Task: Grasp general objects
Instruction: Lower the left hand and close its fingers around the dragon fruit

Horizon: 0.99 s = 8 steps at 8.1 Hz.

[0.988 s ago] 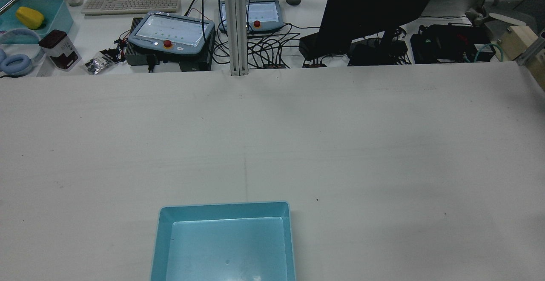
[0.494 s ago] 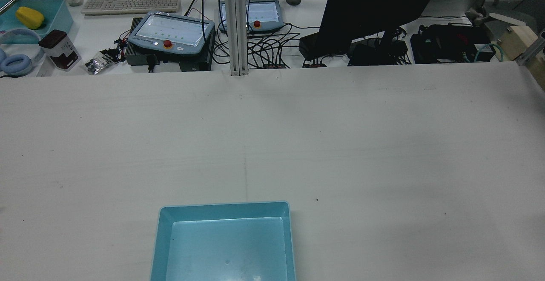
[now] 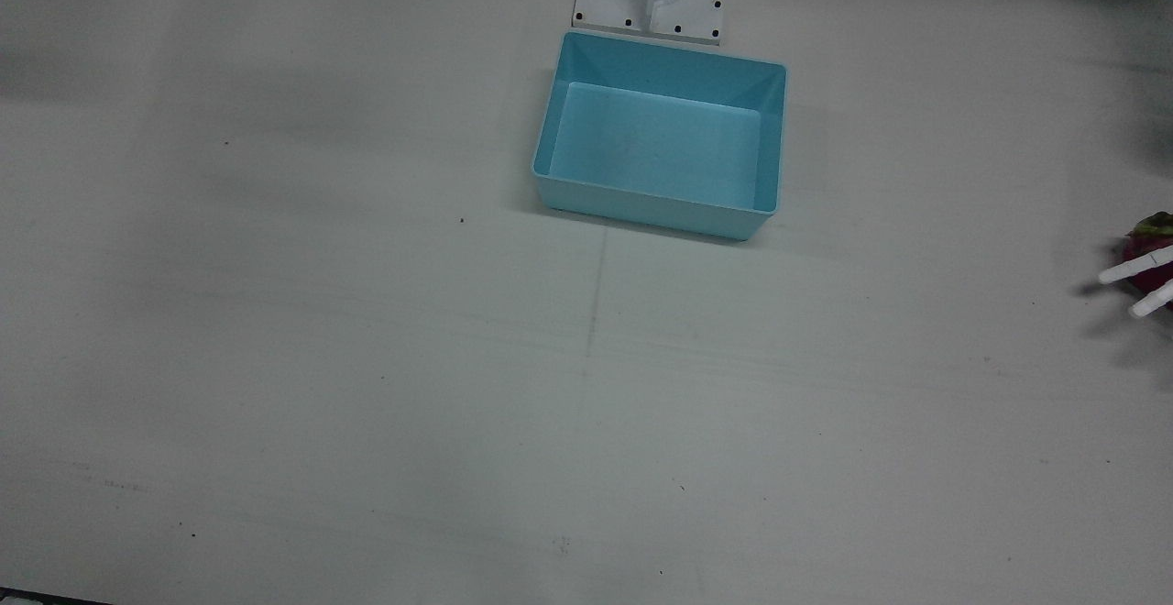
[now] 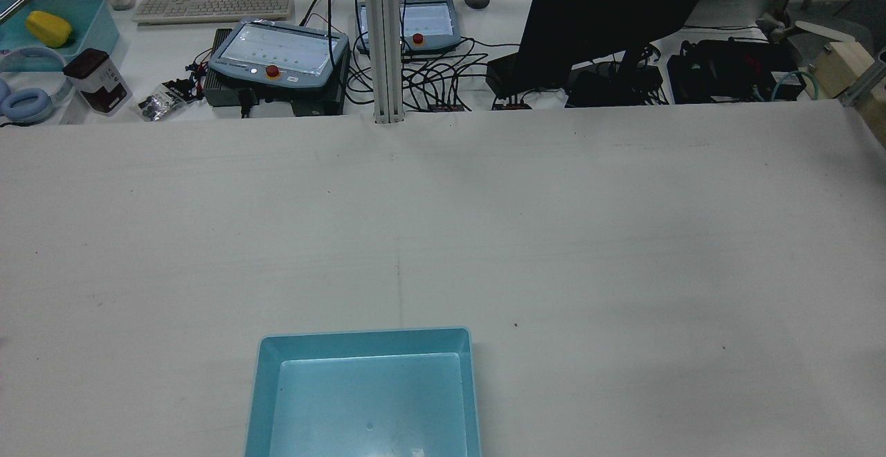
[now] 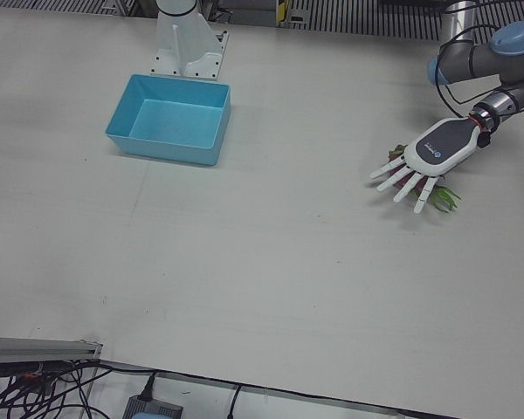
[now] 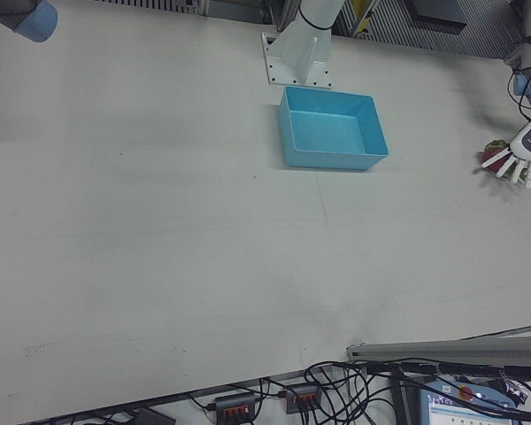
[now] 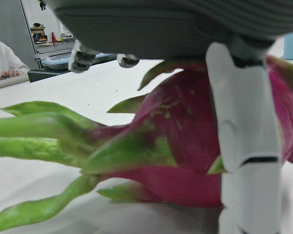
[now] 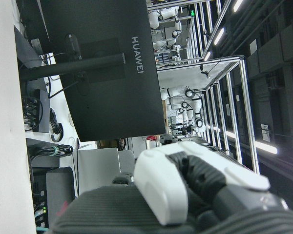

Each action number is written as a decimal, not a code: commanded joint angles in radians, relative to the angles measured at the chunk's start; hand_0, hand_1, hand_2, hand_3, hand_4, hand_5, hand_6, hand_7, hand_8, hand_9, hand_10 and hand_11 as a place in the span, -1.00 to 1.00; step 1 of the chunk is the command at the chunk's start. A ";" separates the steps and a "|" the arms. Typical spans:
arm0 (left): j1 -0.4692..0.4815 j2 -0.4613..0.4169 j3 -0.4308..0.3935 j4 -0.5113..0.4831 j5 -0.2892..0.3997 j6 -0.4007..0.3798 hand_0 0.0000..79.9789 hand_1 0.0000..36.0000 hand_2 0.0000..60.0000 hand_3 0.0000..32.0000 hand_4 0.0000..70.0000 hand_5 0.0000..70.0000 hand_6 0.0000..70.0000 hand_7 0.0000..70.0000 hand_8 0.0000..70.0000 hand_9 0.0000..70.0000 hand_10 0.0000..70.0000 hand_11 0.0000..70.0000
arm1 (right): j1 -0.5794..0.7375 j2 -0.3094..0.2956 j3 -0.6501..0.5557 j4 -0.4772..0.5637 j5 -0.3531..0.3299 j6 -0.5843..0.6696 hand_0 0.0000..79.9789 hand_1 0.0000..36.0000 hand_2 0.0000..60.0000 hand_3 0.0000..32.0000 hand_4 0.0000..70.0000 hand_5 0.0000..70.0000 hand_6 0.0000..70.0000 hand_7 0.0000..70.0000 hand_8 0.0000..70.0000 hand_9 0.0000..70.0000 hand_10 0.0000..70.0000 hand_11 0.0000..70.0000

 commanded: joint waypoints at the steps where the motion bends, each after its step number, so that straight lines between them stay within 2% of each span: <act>1: 0.002 -0.001 -0.002 0.012 -0.004 0.000 0.43 0.35 -0.36 -1.00 -0.68 1.00 -0.61 0.03 -0.95 -0.83 -0.70 -0.49 | 0.000 0.000 0.000 0.000 0.000 0.000 -1.00 -1.00 -1.00 -1.00 -1.00 -1.00 -1.00 -1.00 -1.00 -1.00 -1.00 -1.00; 2: 0.000 -0.001 -0.002 0.012 -0.005 0.000 0.41 0.23 -0.38 -1.00 -0.55 1.00 -0.37 0.59 -0.75 -0.48 -0.43 -0.11 | 0.000 0.000 0.000 -0.001 0.000 0.000 -1.00 -1.00 -1.00 -1.00 -1.00 -1.00 -1.00 -1.00 -1.00 -1.00 -1.00 -1.00; 3: 0.000 -0.001 -0.003 0.010 -0.004 -0.001 0.35 -0.02 -0.32 -1.00 -0.31 1.00 0.07 1.00 -0.21 0.20 0.12 0.61 | 0.000 0.000 0.000 -0.001 0.000 0.000 -1.00 -1.00 -1.00 -1.00 -1.00 -1.00 -1.00 -1.00 -1.00 -1.00 -1.00 -1.00; 4: 0.000 -0.001 -0.005 0.010 -0.004 -0.009 0.31 -0.23 -0.36 -1.00 -0.15 1.00 0.35 1.00 0.19 0.59 0.43 1.00 | 0.000 0.000 0.000 -0.001 0.000 0.000 -1.00 -1.00 -1.00 -1.00 -1.00 -1.00 -1.00 -1.00 -1.00 -1.00 -1.00 -1.00; 5: -0.001 0.000 -0.012 0.003 -0.005 -0.036 0.31 -0.27 -0.22 -1.00 -0.01 1.00 0.57 1.00 0.49 0.94 0.69 1.00 | 0.000 0.000 0.000 -0.001 0.000 0.000 -1.00 -1.00 -1.00 -1.00 -1.00 -1.00 -1.00 -1.00 -1.00 -1.00 -1.00 -1.00; 6: -0.013 0.000 -0.035 -0.038 -0.016 -0.152 0.28 -0.41 -0.08 -1.00 0.12 1.00 0.81 1.00 0.81 1.00 1.00 1.00 | 0.000 0.000 0.000 -0.001 0.000 0.000 -1.00 -1.00 -1.00 -1.00 -1.00 -1.00 -1.00 -1.00 -1.00 -1.00 -1.00 -1.00; 7: -0.082 0.002 -0.091 -0.060 -0.053 -0.288 0.19 -0.69 0.09 -1.00 0.29 1.00 1.00 1.00 1.00 1.00 1.00 1.00 | 0.000 0.000 0.000 -0.001 0.000 0.000 -1.00 -1.00 -1.00 -1.00 -1.00 -1.00 -1.00 -1.00 -1.00 -1.00 -1.00 -1.00; 8: -0.202 0.000 -0.151 -0.060 -0.055 -0.422 0.17 -0.71 0.20 -1.00 0.21 1.00 0.99 1.00 1.00 1.00 1.00 1.00 | 0.000 0.000 0.000 -0.001 0.000 0.000 -1.00 -1.00 -1.00 -1.00 -1.00 -1.00 -1.00 -1.00 -1.00 -1.00 -1.00 -1.00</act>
